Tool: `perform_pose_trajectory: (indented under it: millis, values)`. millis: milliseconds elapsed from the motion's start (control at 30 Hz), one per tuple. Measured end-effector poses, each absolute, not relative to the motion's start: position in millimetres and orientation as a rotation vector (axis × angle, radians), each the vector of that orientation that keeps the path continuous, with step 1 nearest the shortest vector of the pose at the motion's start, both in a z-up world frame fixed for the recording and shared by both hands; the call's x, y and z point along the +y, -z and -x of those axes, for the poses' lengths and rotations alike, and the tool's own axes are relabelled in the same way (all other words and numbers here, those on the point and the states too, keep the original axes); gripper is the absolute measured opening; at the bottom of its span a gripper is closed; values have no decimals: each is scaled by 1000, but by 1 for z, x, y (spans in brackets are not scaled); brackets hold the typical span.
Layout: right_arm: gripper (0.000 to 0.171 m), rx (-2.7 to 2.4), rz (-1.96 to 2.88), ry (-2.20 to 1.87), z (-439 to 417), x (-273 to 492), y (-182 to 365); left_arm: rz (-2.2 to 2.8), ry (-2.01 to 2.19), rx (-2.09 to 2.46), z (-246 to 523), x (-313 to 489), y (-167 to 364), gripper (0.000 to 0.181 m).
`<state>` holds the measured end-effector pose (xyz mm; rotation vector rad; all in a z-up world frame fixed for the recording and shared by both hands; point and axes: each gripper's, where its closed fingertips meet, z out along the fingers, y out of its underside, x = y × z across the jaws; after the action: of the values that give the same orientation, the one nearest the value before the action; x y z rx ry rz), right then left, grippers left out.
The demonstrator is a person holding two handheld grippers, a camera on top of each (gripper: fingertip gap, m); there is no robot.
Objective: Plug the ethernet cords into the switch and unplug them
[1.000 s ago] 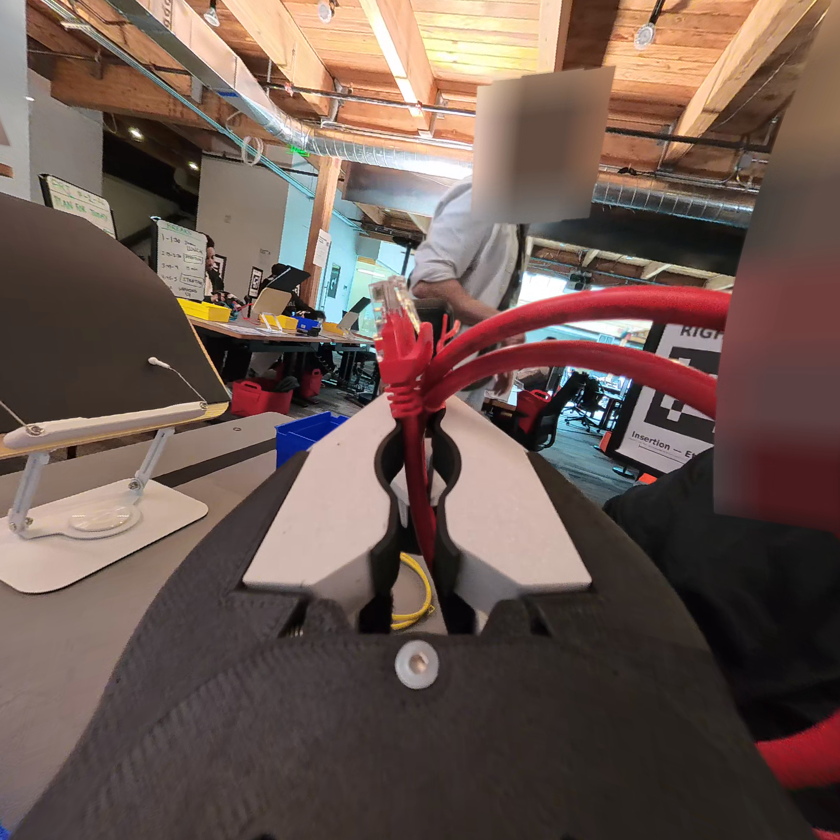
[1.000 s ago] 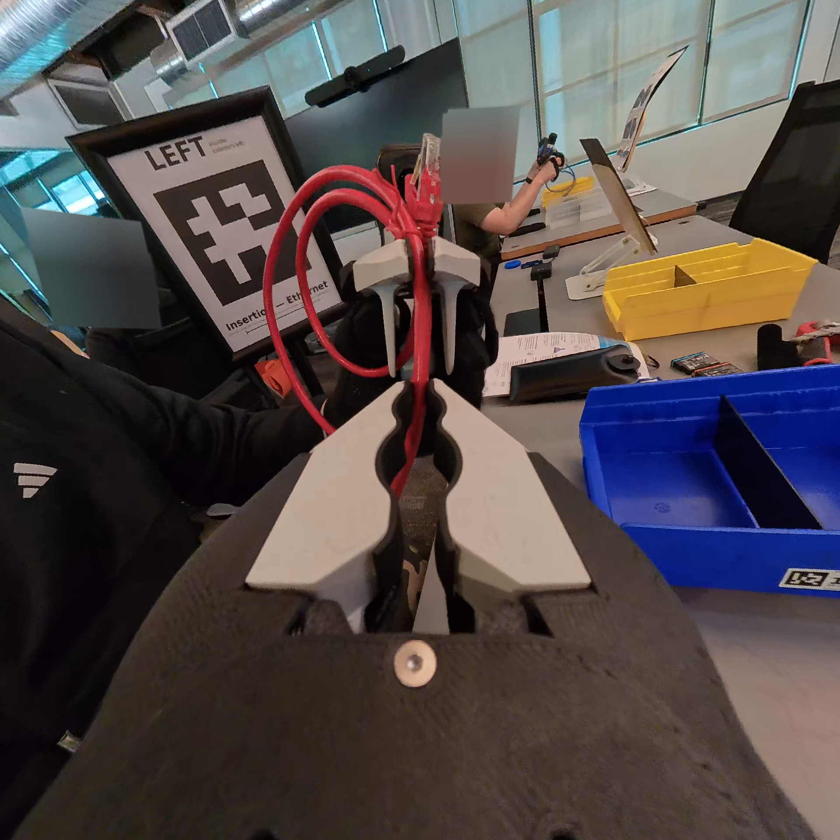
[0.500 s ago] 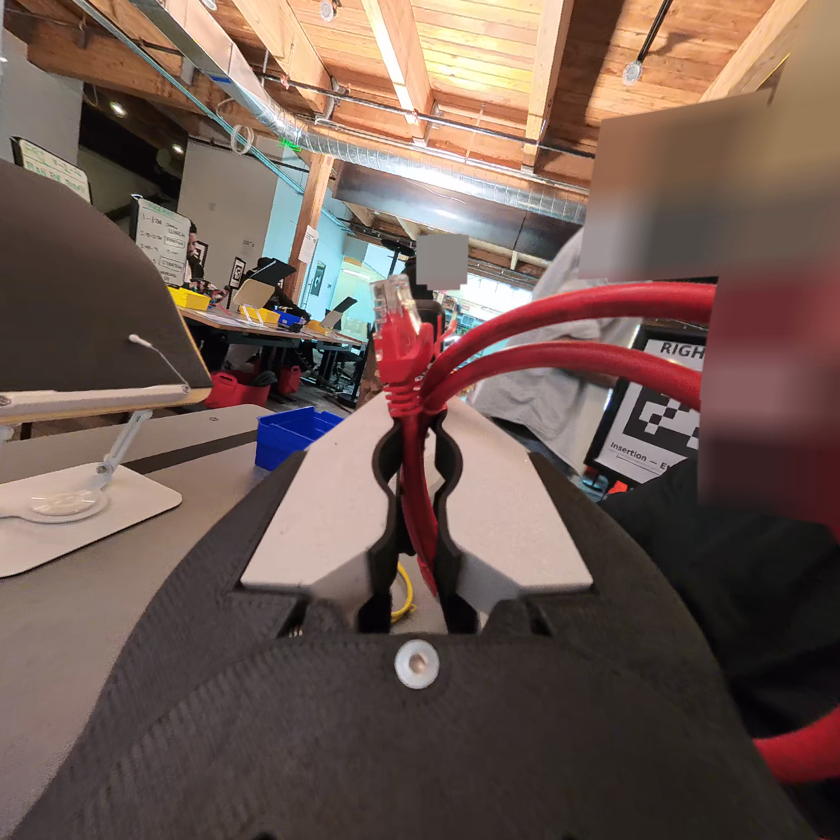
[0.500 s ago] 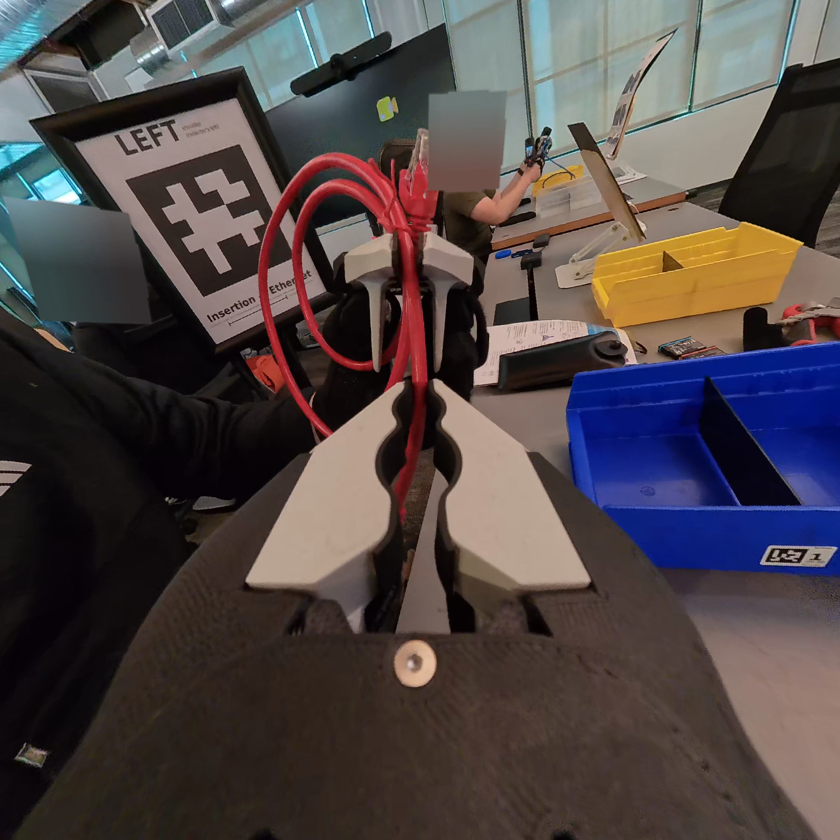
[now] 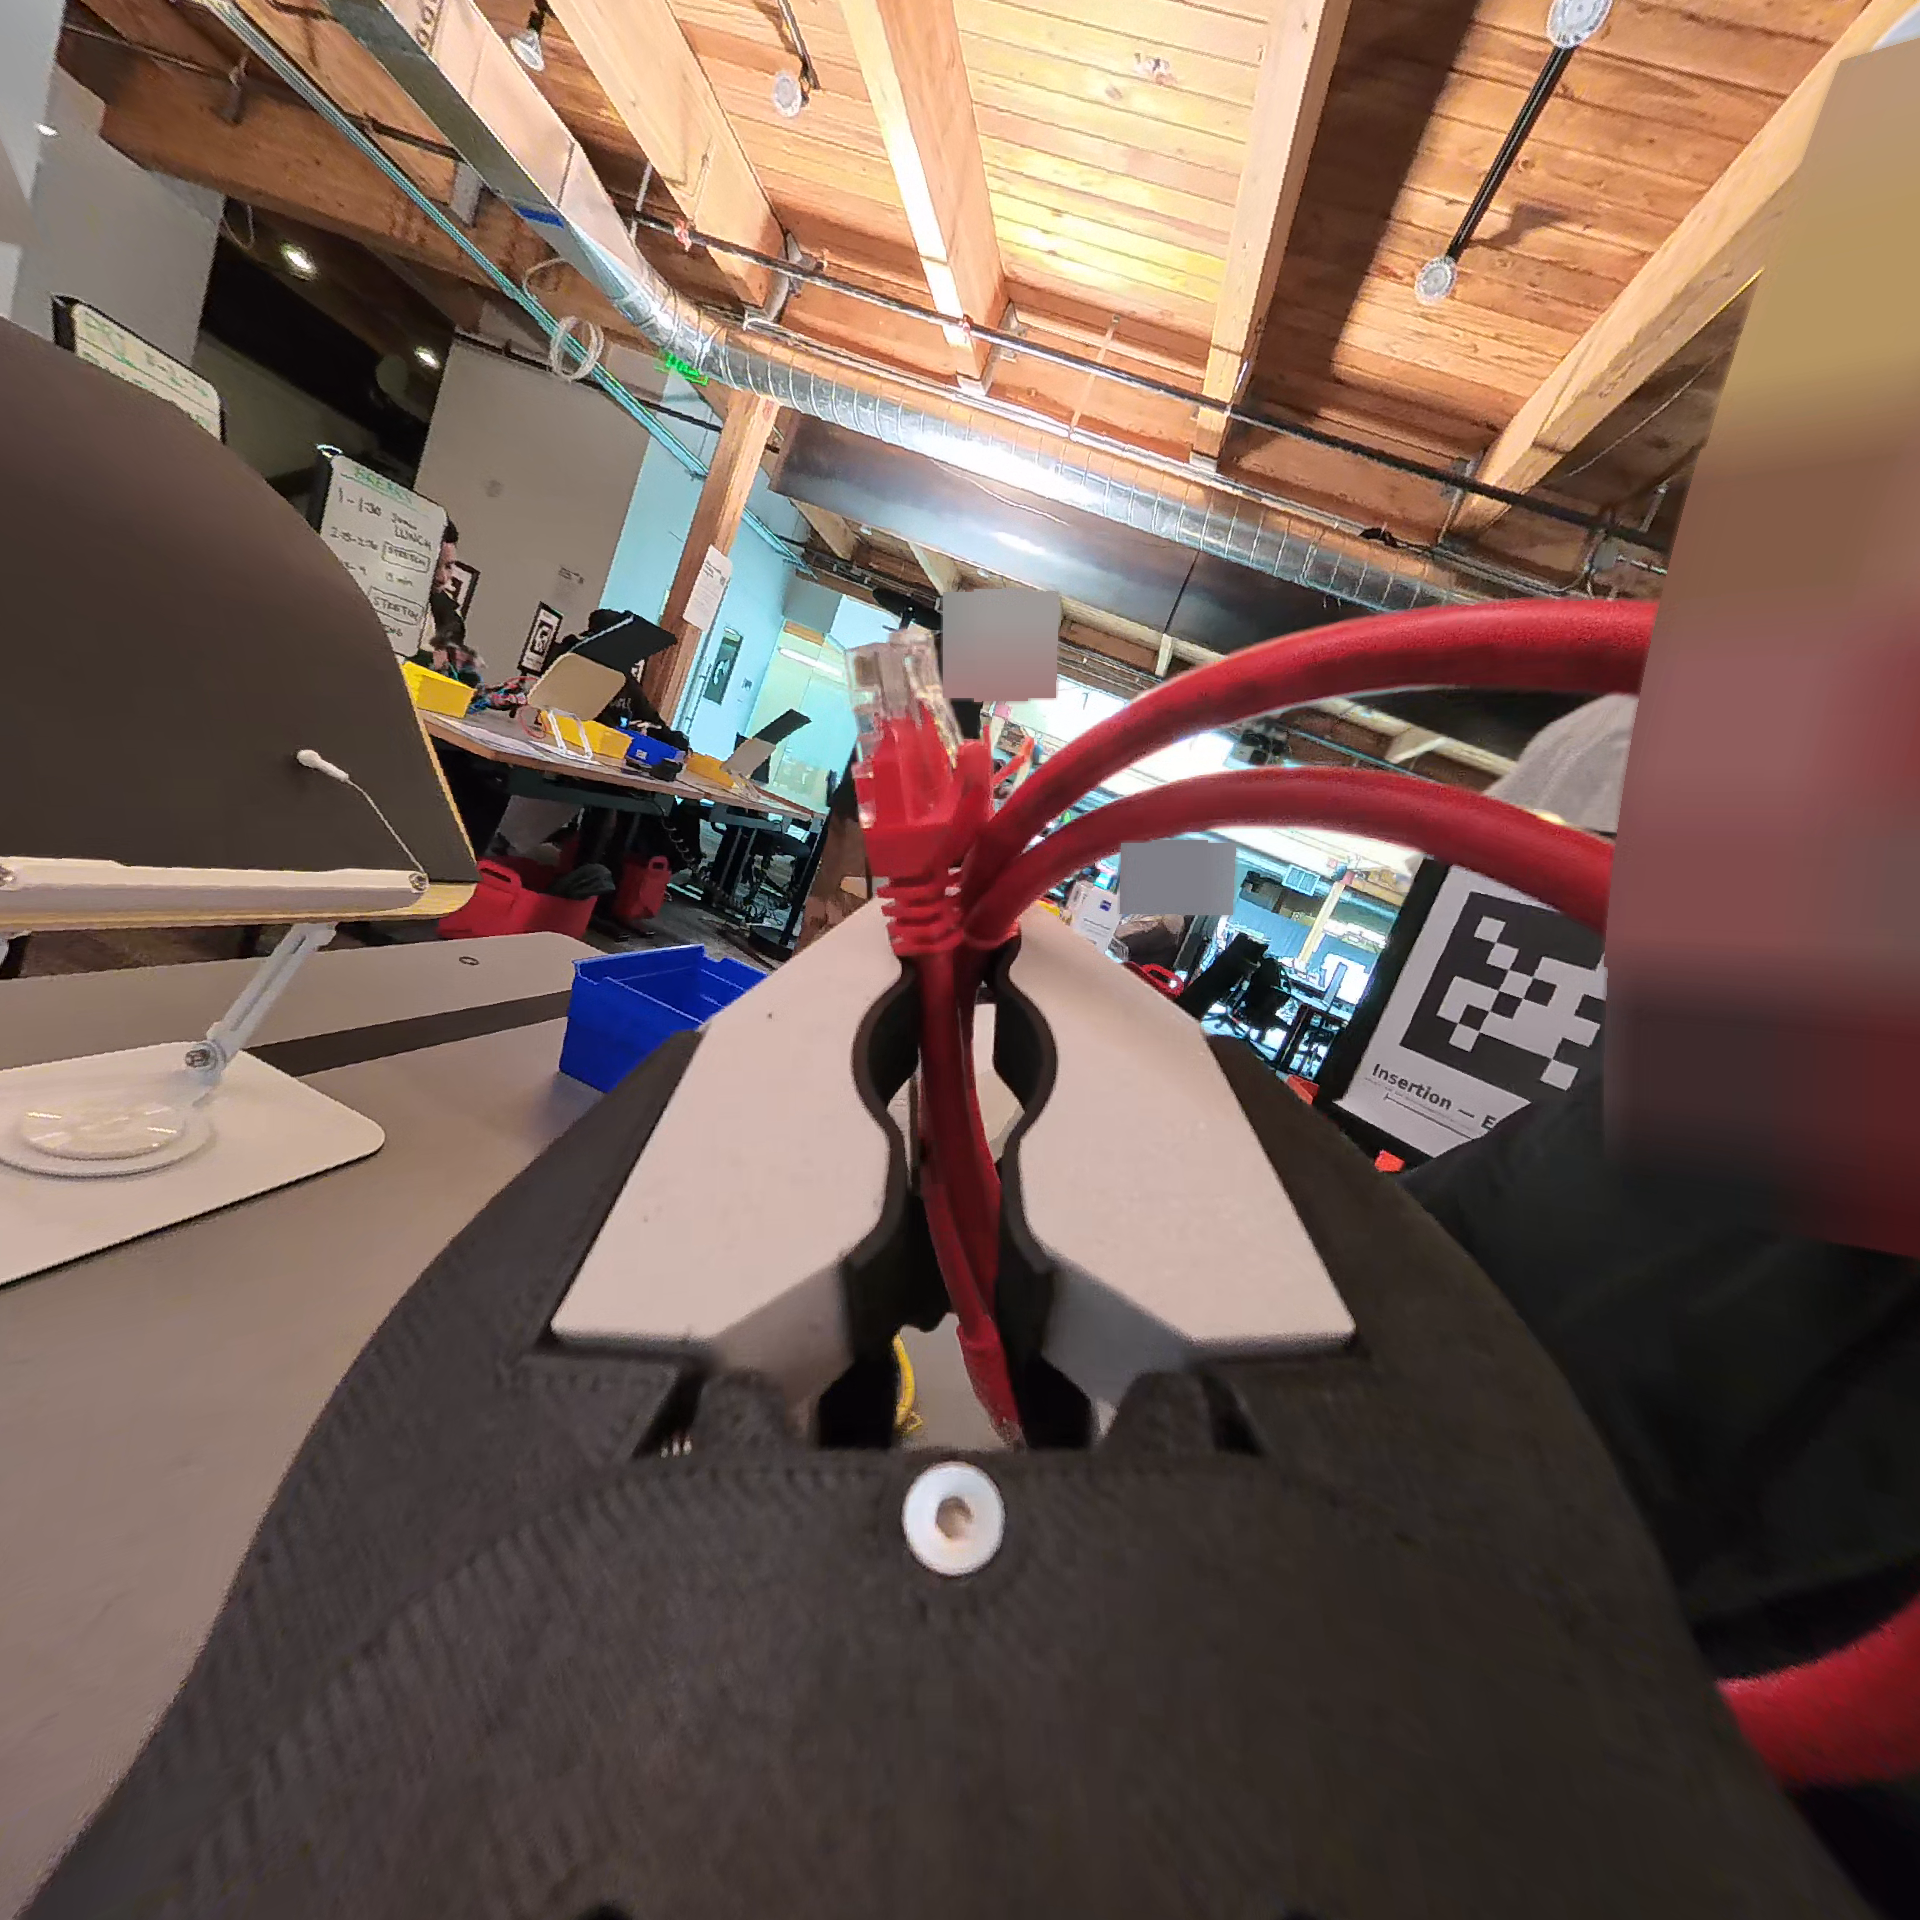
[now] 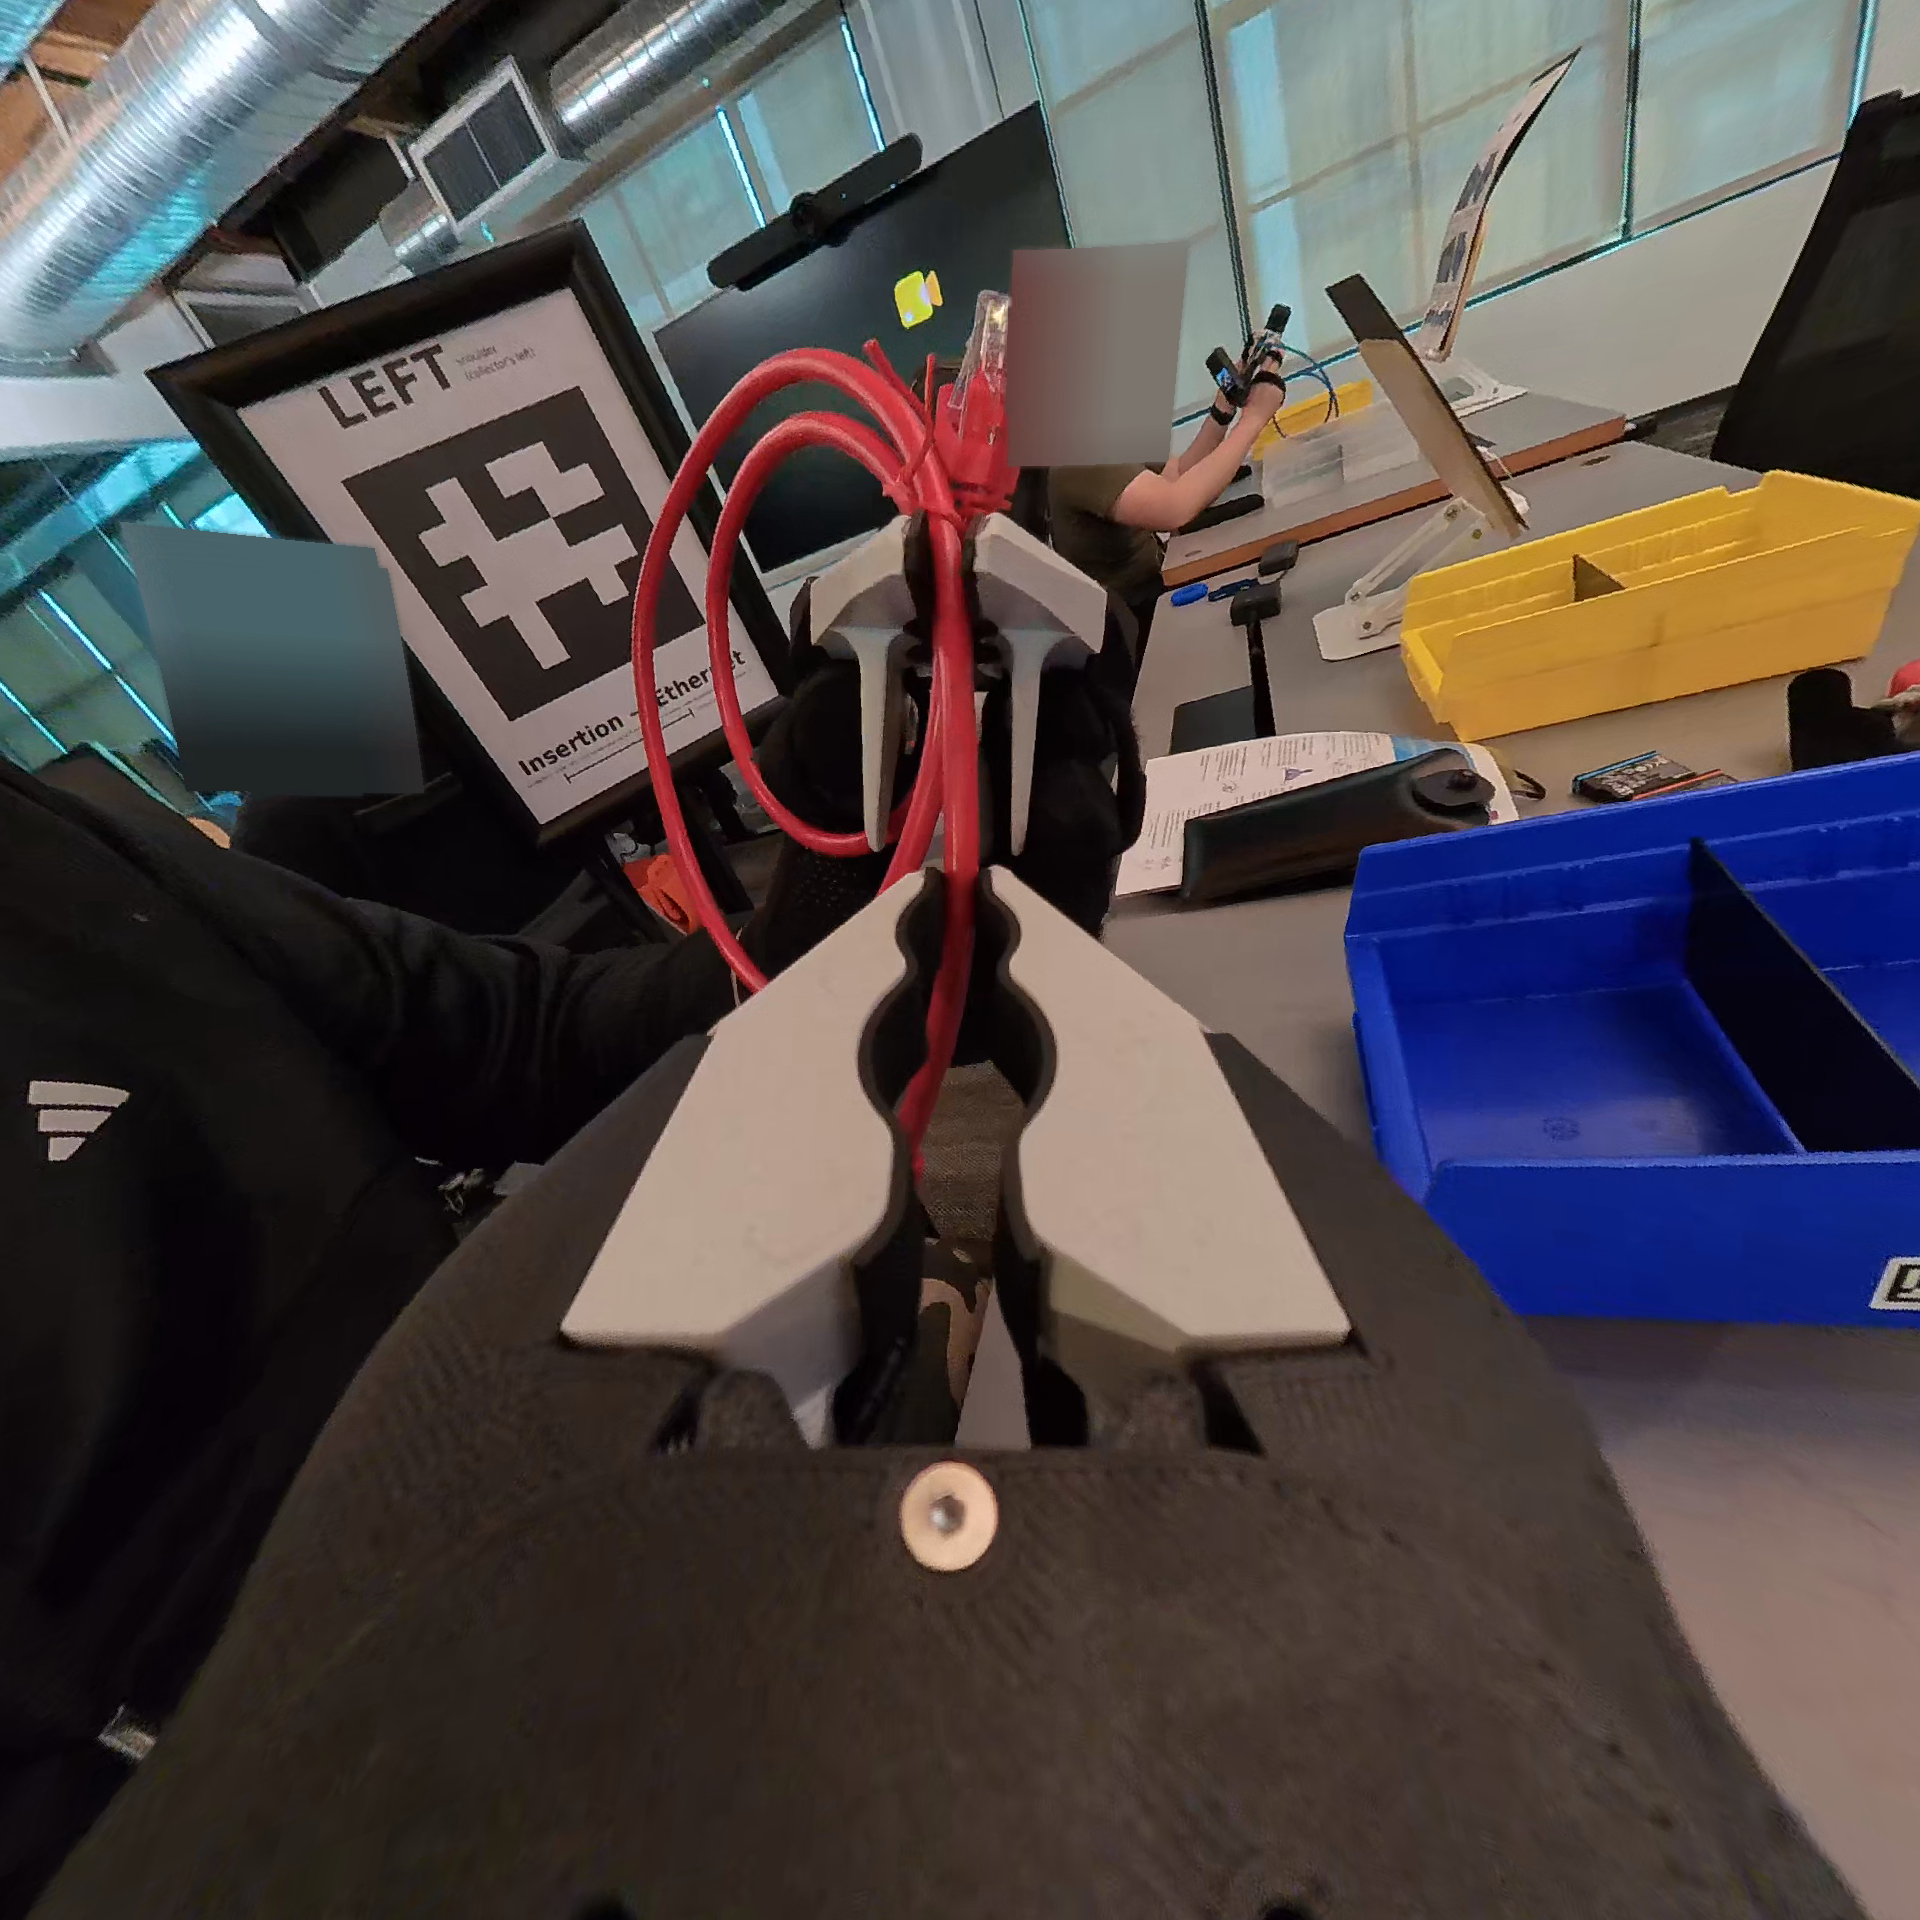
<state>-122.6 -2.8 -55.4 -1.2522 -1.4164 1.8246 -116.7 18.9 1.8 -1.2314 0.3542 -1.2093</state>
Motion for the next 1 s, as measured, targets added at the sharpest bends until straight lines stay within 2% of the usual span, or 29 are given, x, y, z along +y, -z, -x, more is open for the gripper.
perform_pose_trajectory:
  millis: [467, 700, 767, 867, 1000]
  values:
    - [4, -1370, 1224, -1905, 124, -7, 54, 1246, 1171, 321, 122, 20, -6, 2]
    - [3, -1395, 1207, -1751, 128, -10, 51, 1219, 1178, 360, 120, 15, -10, 2]
    - [4, -1413, 1199, -1734, 128, -11, 51, 1214, 1163, 365, 120, 14, -13, 2]
    - [19, -1439, 1207, -1751, 131, -16, 54, 1216, 1164, 382, 118, 11, -14, 1]
    - [13, -1460, 1180, -1755, 131, -24, 51, 1238, 1162, 414, 110, 10, -11, 1]
